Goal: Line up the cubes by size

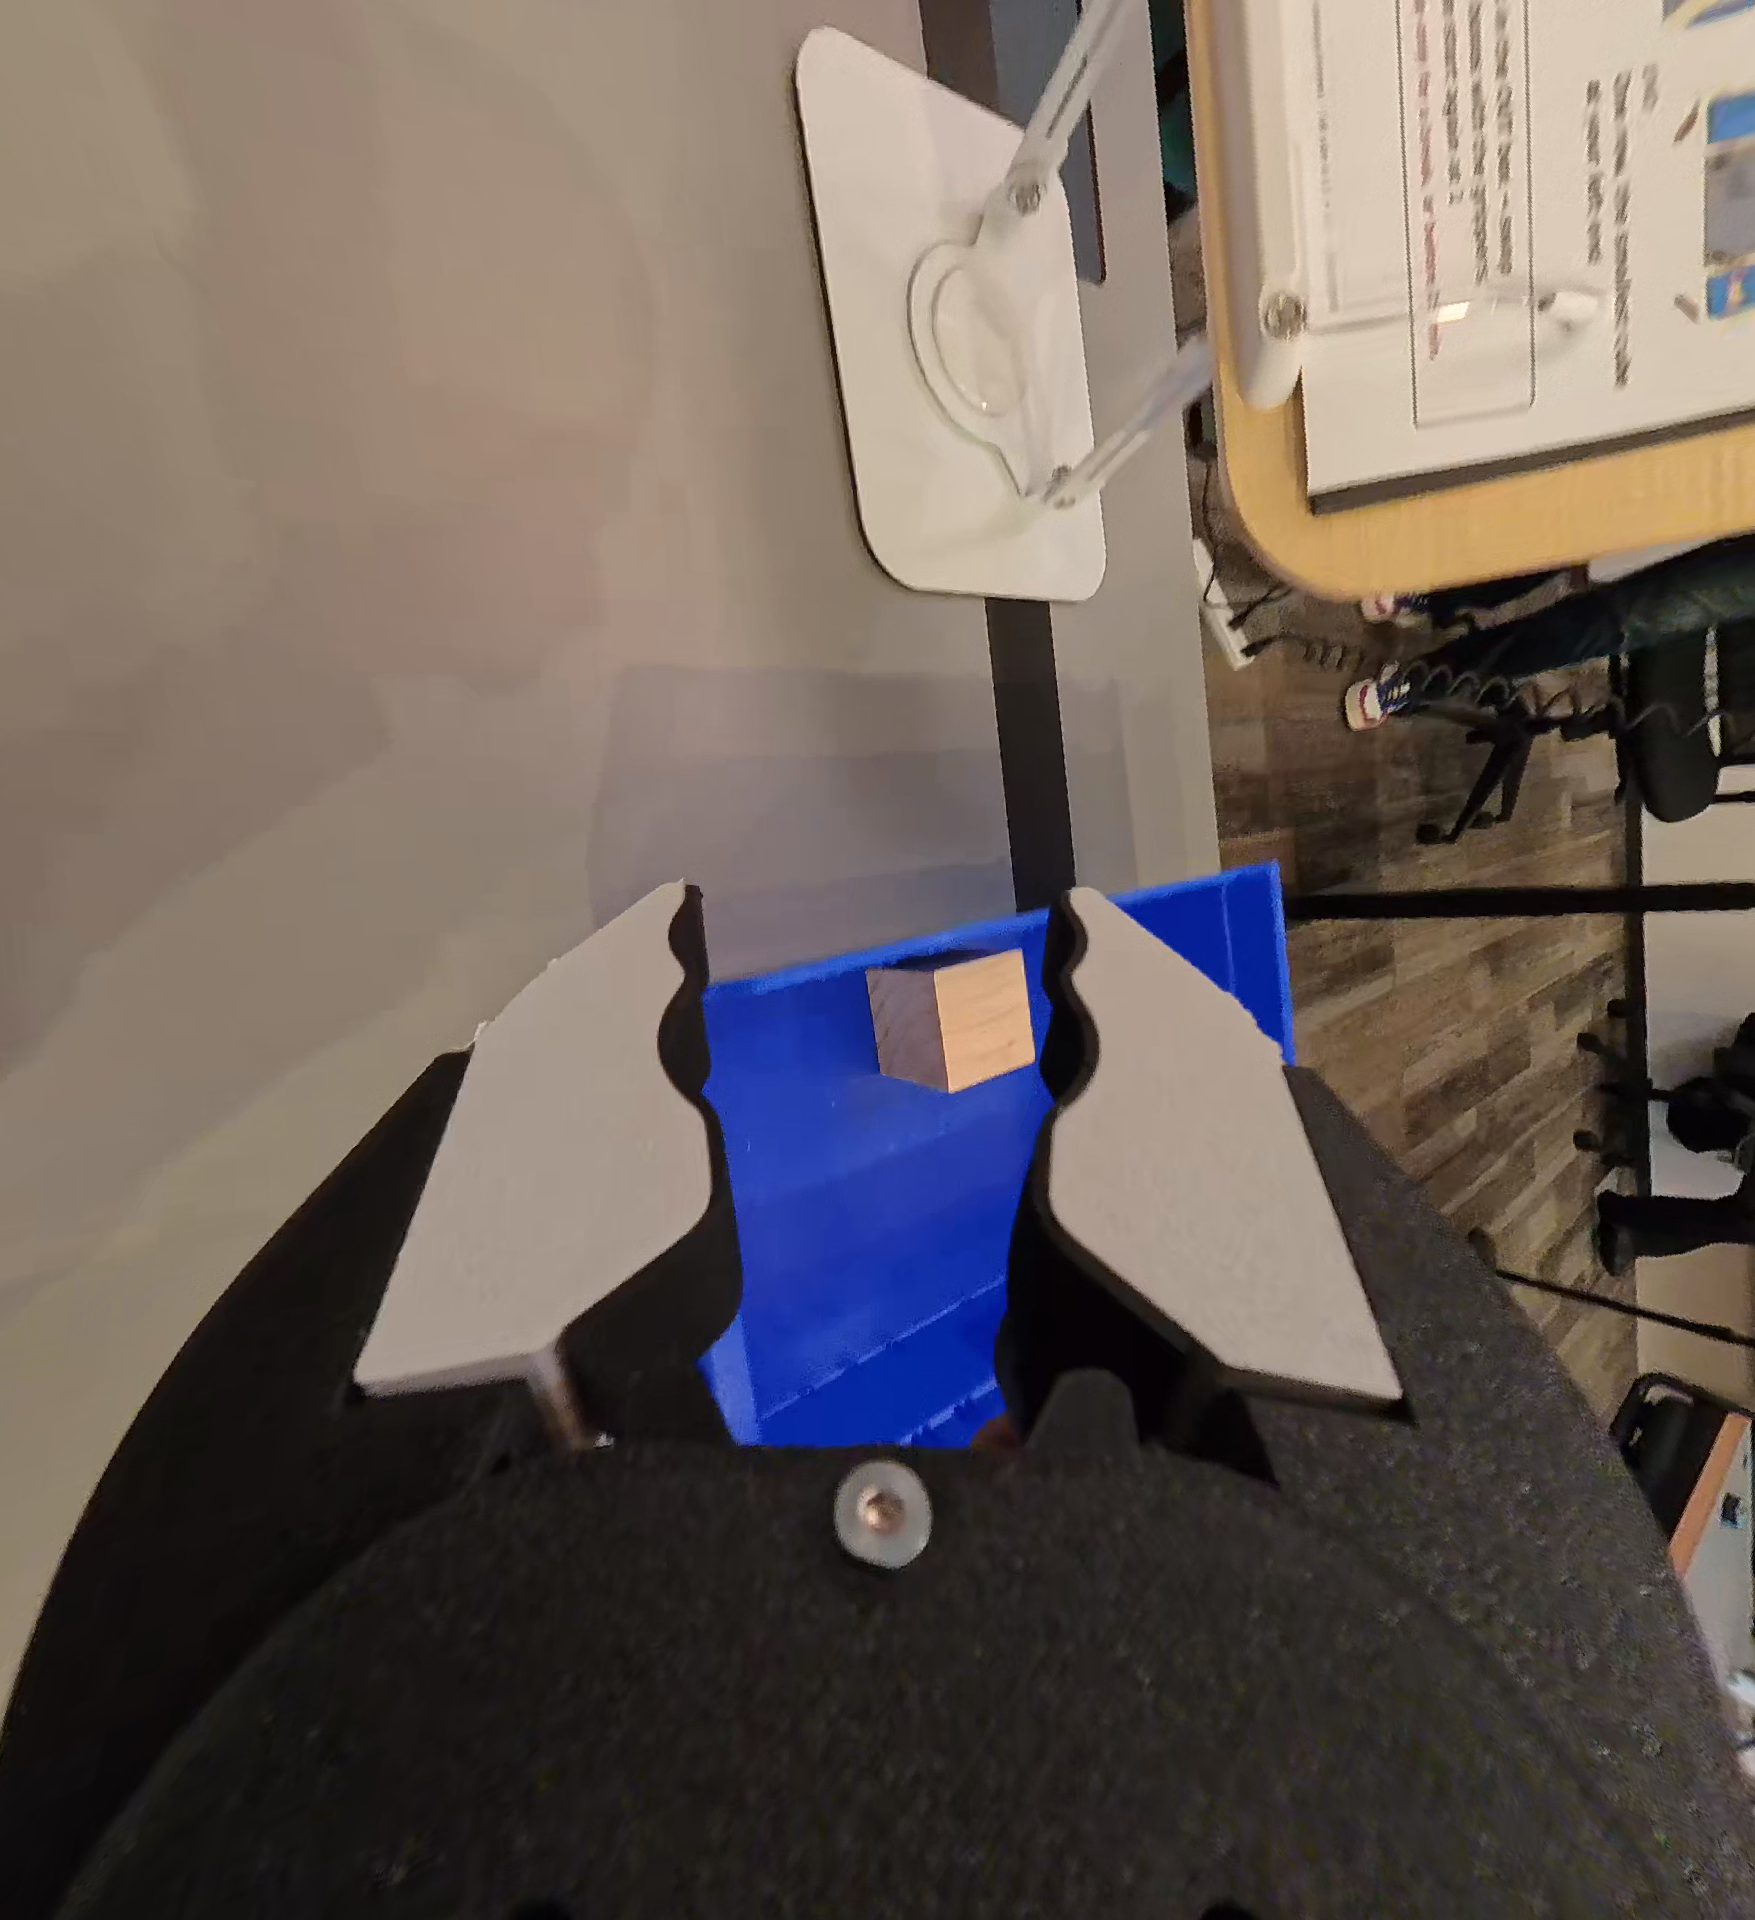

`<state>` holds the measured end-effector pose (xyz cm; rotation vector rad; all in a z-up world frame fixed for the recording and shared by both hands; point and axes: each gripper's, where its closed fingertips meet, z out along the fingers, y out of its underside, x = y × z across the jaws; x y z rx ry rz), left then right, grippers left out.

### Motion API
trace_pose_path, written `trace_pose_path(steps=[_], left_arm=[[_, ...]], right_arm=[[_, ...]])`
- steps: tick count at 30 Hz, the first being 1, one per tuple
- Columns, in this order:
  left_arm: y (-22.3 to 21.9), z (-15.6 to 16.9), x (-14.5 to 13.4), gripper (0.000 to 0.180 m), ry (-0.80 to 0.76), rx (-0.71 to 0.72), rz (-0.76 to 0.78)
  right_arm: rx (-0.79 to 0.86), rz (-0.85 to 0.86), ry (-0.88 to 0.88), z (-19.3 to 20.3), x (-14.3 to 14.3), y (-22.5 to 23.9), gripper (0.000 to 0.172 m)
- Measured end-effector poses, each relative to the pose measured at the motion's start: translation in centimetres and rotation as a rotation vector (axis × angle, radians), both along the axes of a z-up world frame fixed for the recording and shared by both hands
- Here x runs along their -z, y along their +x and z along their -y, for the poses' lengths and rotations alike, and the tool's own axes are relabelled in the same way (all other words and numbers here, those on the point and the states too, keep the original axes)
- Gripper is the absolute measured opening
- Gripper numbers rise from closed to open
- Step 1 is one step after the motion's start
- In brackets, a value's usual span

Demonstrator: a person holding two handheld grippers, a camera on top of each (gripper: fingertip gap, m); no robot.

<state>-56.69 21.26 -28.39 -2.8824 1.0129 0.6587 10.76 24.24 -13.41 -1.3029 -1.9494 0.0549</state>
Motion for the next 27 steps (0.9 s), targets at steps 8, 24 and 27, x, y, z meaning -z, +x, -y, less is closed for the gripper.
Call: trace_pose_path(steps=[8, 24, 27], left_arm=[[15.1, 1.2, -12.5, 0.049, 0.570, -0.034, 0.872], [46.1, 11.2, -17.4, 0.048, 0.286, 0.335, 1.905], [47.6, 11.5, -17.2, 0.048, 0.244, 0.359, 1.916]], right_arm=[[-0.213, -0.270, 0.150, 5.4, -3.0, -10.2, 0.070], [-0.586, -0.455, 0.202, 14.3, -2.9, -22.4, 0.060], [-0.595, -0.424, 0.192, 14.6, -2.5, -21.8, 0.049]])
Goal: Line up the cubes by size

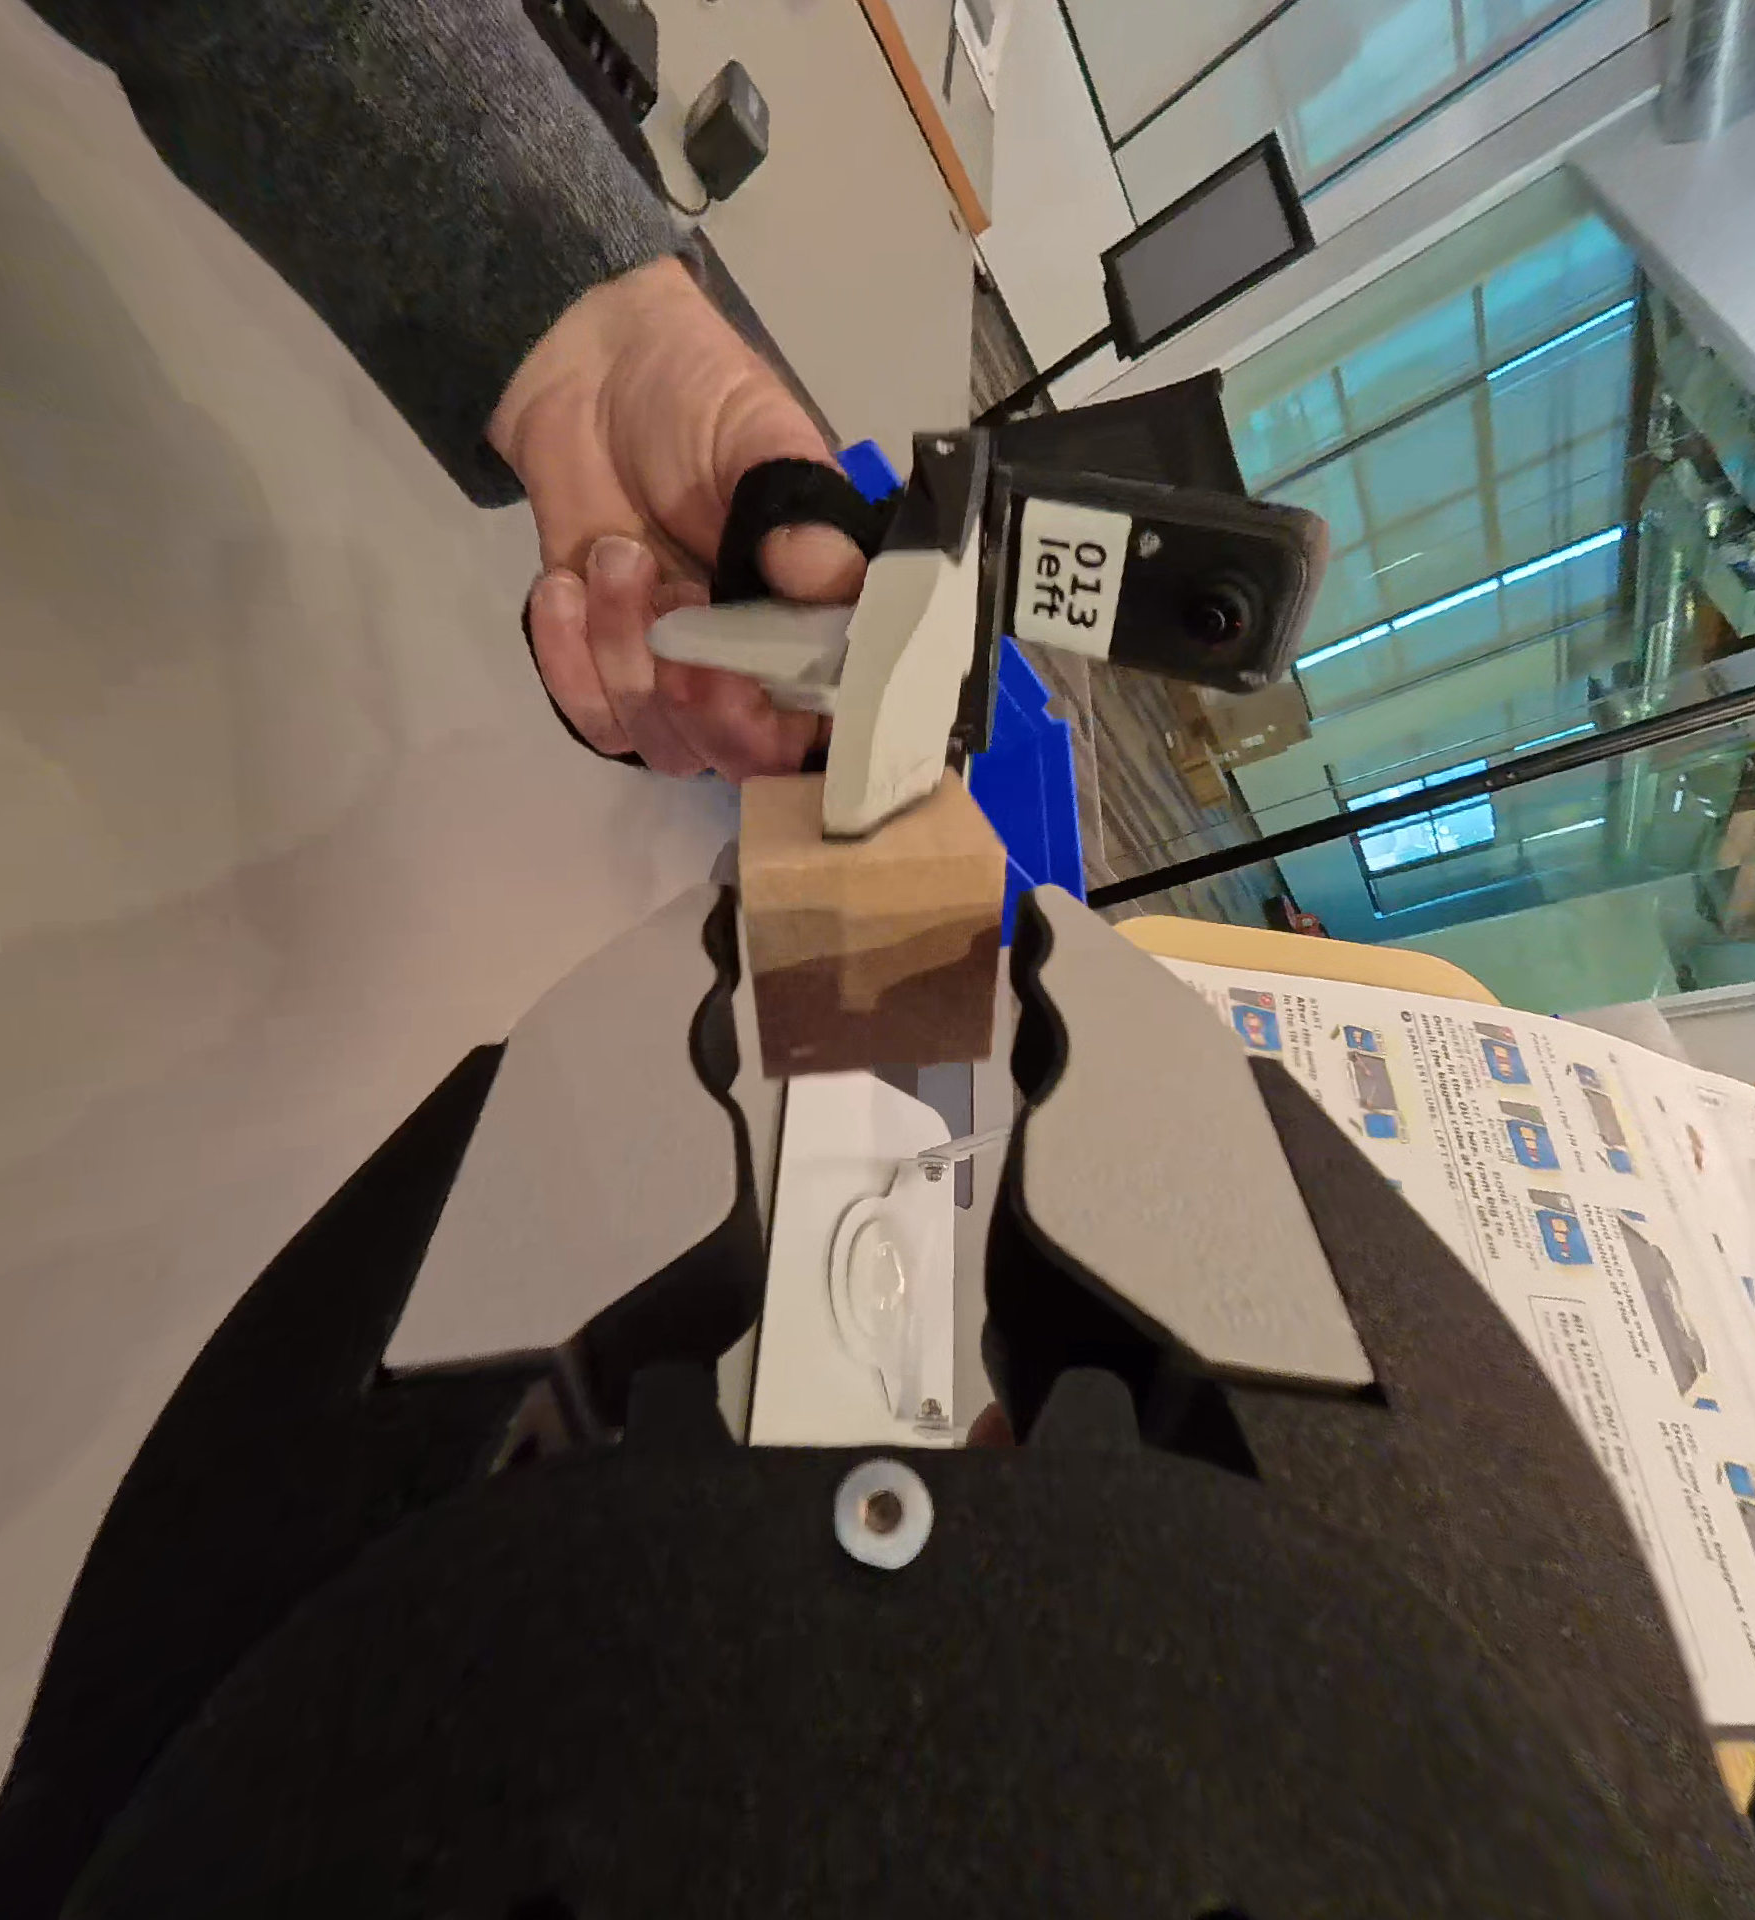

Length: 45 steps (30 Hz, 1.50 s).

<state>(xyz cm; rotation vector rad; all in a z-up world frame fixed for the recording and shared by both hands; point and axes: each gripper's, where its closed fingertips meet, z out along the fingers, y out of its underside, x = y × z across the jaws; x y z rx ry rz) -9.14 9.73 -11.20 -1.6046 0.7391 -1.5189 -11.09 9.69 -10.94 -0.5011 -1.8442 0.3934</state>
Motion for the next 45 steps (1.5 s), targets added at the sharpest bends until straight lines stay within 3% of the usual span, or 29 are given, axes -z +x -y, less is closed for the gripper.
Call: trace_pose_path(steps=[7, 9, 12, 17, 18, 23, 29, 37, 45], left_arm=[[1.0, -0.2, 0.1, 0.051, -0.051, 0.047, 0.090], [0.7, -0.8, -0.1, 0.076, -0.042, 0.005, 0.088], [-0.4, -1.5, -0.2, 0.061, 0.078, -0.084, 0.018], [-2.2, -3.0, -0.7, 0.008, 0.216, -0.219, -0.064], [-2.4, -3.4, -0.9, 0.000, 0.238, -0.243, -0.079], [-2.9, -4.2, -2.9, 0.000, 0.355, -0.302, -0.105], [-2.5, -4.5, -4.8, 0.000, 0.456, -0.344, -0.125], [-2.9, -4.1, -5.5, 0.000, 0.486, -0.354, -0.150], [-3.2, -4.1, -5.5, 0.000, 0.490, -0.361, -0.163]], right_arm=[[0.013, 0.047, -0.049, 0.2, 0.4, 1.2, 0.044], [0.033, 0.048, -0.066, -0.1, 0.1, 2.1, 0.044], [0.142, 0.063, -0.060, -3.2, -0.7, 4.9, 0.044], [0.390, 0.217, -0.075, -12.7, -0.8, 13.6, 0.044], [0.434, 0.289, -0.104, -14.5, -0.2, 15.7, 0.044], [0.599, 0.502, -0.206, -22.4, 2.5, 23.8, 0.045], [0.657, 0.711, -0.296, -27.8, 8.6, 27.5, 0.045], [0.626, 0.920, -0.359, -30.0, 15.1, 28.0, 0.045], [0.602, 1.009, -0.380, -31.4, 18.1, 27.6, 0.045]])
